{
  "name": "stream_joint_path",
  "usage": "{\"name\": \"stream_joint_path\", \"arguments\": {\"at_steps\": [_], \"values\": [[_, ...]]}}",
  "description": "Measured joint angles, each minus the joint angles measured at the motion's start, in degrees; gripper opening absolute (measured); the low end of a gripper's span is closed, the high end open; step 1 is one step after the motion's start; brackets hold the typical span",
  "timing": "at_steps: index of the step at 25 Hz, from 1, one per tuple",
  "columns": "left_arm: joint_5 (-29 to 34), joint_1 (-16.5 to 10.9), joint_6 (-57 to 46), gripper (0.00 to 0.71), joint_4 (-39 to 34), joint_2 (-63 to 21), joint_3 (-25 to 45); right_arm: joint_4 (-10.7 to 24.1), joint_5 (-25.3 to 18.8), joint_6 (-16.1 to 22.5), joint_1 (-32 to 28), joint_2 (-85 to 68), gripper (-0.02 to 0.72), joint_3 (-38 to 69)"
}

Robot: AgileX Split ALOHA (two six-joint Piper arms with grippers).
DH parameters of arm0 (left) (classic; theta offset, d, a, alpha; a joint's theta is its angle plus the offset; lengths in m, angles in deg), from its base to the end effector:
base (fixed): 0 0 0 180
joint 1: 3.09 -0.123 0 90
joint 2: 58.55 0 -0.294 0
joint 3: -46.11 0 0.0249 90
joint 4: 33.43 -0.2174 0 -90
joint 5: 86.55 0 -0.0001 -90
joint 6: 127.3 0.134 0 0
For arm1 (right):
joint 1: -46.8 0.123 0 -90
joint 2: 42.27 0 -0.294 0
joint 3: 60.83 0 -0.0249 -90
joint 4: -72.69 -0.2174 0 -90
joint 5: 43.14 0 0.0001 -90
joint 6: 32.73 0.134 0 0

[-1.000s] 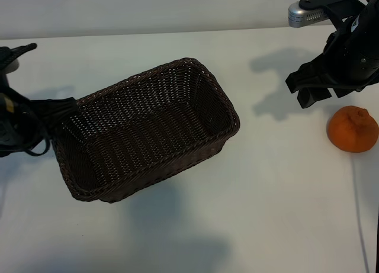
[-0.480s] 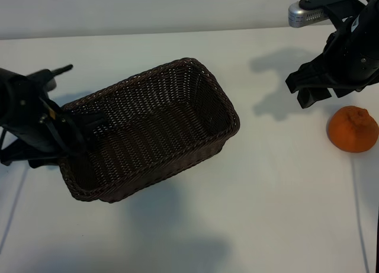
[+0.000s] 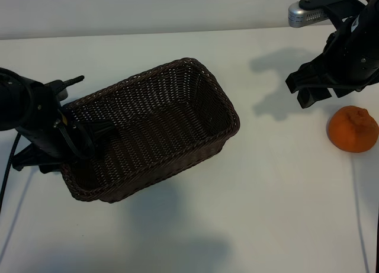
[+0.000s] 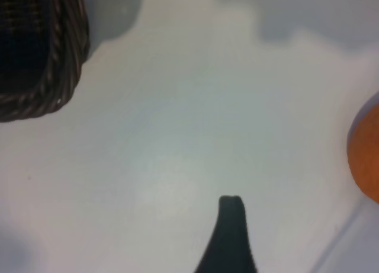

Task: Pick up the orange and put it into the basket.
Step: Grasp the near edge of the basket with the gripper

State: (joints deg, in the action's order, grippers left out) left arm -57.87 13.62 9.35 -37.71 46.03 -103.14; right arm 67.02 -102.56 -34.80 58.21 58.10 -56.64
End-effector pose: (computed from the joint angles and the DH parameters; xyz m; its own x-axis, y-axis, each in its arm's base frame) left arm 0.2710 -0.0763 0.1417 -0.8863 -0.3989 -0.2351 -0.3725 0.9159 -0.1498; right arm 0.2983 0.0718 0.2534 -0.9446 -0.1761 -0.2768 -0.2068 0.9746 0.0857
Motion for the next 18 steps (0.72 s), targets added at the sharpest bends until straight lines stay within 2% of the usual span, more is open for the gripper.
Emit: {"name": "stream_joint_path", "arguments": {"at_steps": [10,13,15,18], "values": [[-1.06,0.0,1.01,0.566,1.32,1.79,0.34,0.0,0.0,-0.07,0.0,0.0,0.583,0.0],[-1.06,-0.1,1.01,0.512,1.32,1.86,0.34,0.0,0.0,-0.07,0.0,0.0,0.583,0.0],[-1.49,-0.1,0.75,0.446,1.45,1.86,0.34,0.0,0.0,-0.07,0.0,0.0,0.583,0.0],[-2.76,-0.1,0.95,0.429,1.59,2.08,0.34,0.0,0.0,-0.07,0.0,0.0,0.583,0.0]]}}
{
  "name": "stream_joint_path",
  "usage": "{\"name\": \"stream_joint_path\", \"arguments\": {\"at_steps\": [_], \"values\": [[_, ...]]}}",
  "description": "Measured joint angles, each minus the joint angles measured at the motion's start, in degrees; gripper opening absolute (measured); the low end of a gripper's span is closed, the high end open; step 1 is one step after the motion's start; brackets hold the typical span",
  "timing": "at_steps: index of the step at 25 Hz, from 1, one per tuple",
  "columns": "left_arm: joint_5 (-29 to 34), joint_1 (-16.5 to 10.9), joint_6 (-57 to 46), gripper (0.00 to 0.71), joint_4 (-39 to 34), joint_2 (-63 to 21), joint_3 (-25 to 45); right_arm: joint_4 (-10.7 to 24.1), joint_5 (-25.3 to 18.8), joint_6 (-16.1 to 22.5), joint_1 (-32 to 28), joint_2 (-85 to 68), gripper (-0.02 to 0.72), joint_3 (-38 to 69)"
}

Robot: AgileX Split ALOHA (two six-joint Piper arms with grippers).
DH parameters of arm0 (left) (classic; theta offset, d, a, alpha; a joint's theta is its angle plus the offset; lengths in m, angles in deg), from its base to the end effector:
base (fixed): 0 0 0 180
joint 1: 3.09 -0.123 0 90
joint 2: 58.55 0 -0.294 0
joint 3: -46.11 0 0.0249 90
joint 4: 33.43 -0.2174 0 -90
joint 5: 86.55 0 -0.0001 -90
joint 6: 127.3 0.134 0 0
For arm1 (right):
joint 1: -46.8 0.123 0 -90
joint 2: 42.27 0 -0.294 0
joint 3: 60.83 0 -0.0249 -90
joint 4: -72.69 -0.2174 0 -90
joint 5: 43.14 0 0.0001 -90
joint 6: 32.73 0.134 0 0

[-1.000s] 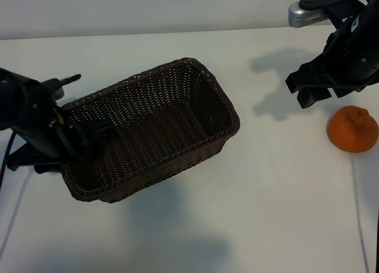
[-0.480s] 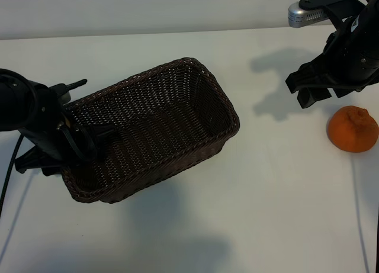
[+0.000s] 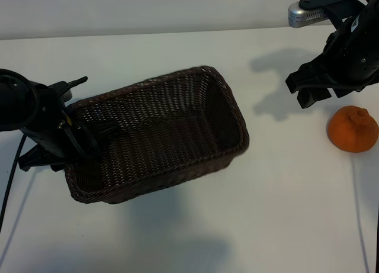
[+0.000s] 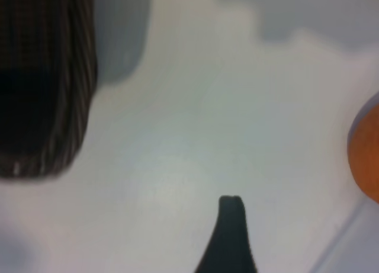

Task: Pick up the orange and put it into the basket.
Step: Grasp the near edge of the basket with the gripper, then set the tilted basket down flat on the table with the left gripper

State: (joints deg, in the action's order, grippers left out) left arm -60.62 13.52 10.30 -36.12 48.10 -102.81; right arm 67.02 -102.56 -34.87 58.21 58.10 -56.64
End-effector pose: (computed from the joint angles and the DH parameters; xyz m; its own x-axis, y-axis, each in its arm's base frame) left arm 0.2754 -0.0793 0.1320 -0.8846 -0.4065 -0.2285 -0.3760 0.9116 -0.1659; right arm 0.2983 0.0718 0.2534 -0.9444 -0.1773 -0.2769 -0.2079 0.9744 0.0853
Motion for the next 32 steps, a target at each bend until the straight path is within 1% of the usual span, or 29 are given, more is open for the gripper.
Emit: {"name": "stream_joint_path", "arguments": {"at_steps": [13,16,20,22,25,29,32], "values": [[-0.26,0.0,1.78,0.429,0.85,-0.75,0.0,-0.05,0.0,0.0,0.0,0.0,0.583,0.0],[-0.21,-0.93,4.62,0.429,2.69,-2.61,0.12,-0.34,0.0,0.0,0.0,0.0,0.583,0.0],[-0.21,-3.64,11.44,0.429,8.49,-5.79,0.12,-1.27,-0.16,0.0,0.0,0.0,0.583,0.0],[-0.21,-4.9,14.93,0.414,12.75,-7.38,0.23,-1.39,-0.16,0.0,0.0,0.0,0.583,0.0],[-0.21,-6.19,20.91,0.413,17.55,-9.18,0.41,-1.39,-0.16,0.0,0.0,0.0,0.583,0.0],[-0.21,-6.2,26.19,0.413,23.36,-11.0,0.52,-1.46,-0.21,0.0,0.0,0.0,0.583,0.0],[-0.51,-6.37,28.5,0.413,25.53,-12.05,0.52,-1.51,-0.28,0.0,0.0,0.0,0.583,0.0]]}}
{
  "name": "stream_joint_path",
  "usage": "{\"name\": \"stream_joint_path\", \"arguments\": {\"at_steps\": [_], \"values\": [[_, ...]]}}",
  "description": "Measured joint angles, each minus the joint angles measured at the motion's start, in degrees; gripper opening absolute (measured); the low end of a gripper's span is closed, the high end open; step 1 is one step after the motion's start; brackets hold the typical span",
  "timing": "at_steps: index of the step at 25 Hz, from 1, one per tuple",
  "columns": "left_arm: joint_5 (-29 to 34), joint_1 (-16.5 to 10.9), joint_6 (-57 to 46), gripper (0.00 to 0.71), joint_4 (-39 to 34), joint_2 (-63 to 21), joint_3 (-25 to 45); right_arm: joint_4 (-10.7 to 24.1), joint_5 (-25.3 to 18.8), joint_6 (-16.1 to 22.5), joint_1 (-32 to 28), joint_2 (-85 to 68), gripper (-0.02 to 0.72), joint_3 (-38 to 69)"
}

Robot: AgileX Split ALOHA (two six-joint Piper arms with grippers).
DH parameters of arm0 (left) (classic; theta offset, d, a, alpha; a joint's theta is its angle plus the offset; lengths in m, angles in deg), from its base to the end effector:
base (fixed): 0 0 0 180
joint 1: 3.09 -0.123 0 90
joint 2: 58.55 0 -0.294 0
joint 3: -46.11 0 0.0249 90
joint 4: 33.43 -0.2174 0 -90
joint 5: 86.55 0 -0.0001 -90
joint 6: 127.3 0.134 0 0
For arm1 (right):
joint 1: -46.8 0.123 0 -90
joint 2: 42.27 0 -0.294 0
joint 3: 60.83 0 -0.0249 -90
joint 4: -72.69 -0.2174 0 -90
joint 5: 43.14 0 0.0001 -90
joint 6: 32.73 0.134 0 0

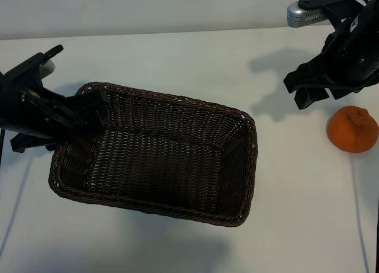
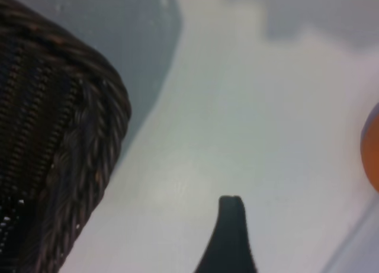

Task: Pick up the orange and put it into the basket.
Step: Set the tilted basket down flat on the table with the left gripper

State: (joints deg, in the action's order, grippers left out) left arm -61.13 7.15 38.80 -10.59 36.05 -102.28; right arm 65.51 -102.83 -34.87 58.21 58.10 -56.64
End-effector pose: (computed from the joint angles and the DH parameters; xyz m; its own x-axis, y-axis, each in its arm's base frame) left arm 0.2715 -0.0718 0.1934 -0.8462 -0.4179 -0.3305 -0.2731 0.8728 -0.4044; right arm 0.2972 0.0747 0.2535 -0.9481 -0.1648 -0.2719 -0.2010 0.9733 0.1109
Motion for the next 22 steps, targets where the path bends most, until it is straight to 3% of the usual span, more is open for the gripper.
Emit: {"name": "stream_joint_path", "arguments": {"at_steps": [2,4,16,22], "values": [[-0.54,-0.26,1.31,0.412,0.58,-0.52,0.0,0.0,-0.25,0.0,0.0,0.0,0.583,0.0],[-0.74,-0.31,2.22,0.356,0.96,-0.87,0.0,0.0,-0.3,0.0,0.0,0.0,0.583,0.0],[-4.18,-0.37,12.94,0.355,15.99,-1.13,0.01,-0.01,-1.04,0.0,0.0,0.0,0.583,0.0],[-6.1,-0.71,15.25,0.355,17.89,-0.56,-1.04,-0.01,-1.62,0.0,0.0,0.0,0.583,0.0]]}}
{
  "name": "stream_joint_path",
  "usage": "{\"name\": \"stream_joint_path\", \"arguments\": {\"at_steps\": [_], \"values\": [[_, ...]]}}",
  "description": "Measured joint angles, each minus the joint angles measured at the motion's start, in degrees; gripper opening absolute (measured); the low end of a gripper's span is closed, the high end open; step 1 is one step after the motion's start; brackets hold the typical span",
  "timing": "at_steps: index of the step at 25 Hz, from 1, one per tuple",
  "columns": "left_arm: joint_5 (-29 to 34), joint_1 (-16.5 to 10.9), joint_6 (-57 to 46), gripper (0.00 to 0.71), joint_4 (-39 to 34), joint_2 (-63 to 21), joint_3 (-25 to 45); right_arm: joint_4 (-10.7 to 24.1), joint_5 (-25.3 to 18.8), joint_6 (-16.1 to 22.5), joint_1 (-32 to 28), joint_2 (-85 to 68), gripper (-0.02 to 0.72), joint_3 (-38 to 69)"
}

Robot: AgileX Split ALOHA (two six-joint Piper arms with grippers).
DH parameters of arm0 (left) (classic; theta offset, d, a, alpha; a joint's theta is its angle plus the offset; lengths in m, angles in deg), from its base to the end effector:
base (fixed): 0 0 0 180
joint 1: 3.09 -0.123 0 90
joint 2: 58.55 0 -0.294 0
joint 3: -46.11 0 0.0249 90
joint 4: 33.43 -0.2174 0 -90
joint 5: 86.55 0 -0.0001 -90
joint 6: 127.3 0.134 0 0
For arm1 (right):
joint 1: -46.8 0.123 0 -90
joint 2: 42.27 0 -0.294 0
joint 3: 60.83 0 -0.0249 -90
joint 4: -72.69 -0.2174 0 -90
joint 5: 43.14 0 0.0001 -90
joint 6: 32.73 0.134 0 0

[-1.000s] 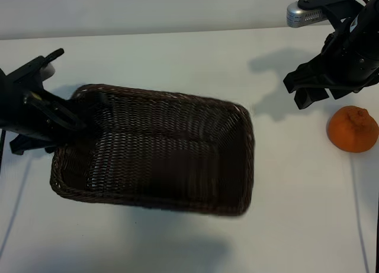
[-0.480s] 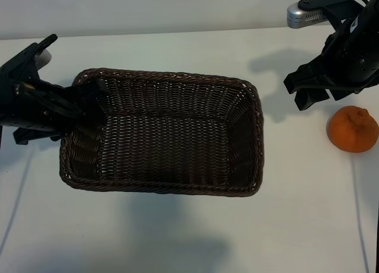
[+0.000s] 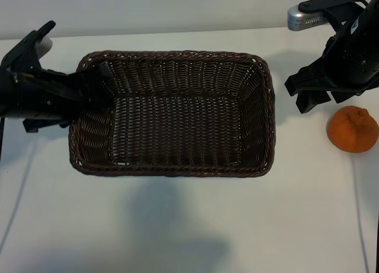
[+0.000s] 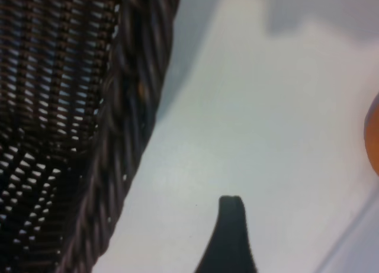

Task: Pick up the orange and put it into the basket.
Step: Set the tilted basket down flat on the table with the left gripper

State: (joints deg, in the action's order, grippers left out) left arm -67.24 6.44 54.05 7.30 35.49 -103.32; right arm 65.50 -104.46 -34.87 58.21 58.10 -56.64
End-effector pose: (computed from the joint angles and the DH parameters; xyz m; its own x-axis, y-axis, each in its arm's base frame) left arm 0.2898 -0.0780 0.2138 -0.7764 -0.4758 -0.4133 -0.2218 0.8201 -0.5274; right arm 0.2935 0.0743 0.2526 -0.9547 -0.1692 -0.2447 -0.2012 0.9731 0.1121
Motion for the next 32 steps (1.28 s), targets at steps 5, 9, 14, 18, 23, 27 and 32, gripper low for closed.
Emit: {"name": "stream_joint_path", "arguments": {"at_steps": [5,9,14,18,23,27,32], "values": [[2.77,-2.44,1.8,0.355,0.06,3.22,-5.49,0.0,-0.19,0.0,0.0,0.0,0.583,0.0],[4.0,-2.52,2.98,0.354,0.12,7.18,-9.5,0.0,-0.26,0.0,0.0,0.0,0.583,0.0],[4.62,-2.28,3.23,0.354,0.25,12.89,-13.28,0.0,-0.33,0.0,0.0,0.0,0.583,0.0],[5.02,-2.22,3.73,0.354,2.21,16.84,-16.09,0.0,-0.39,0.0,0.0,0.0,0.583,0.0],[5.19,-1.09,6.42,0.354,6.67,20.38,-19.84,0.0,-0.39,0.0,0.0,0.0,0.583,0.0],[5.26,-0.08,6.7,0.354,7.81,22.91,-22.22,0.0,-0.39,0.0,0.0,0.0,0.583,0.0],[5.2,0.22,6.25,0.354,8.0,25.22,-22.39,0.0,-0.39,0.0,0.0,0.0,0.583,0.0]]}}
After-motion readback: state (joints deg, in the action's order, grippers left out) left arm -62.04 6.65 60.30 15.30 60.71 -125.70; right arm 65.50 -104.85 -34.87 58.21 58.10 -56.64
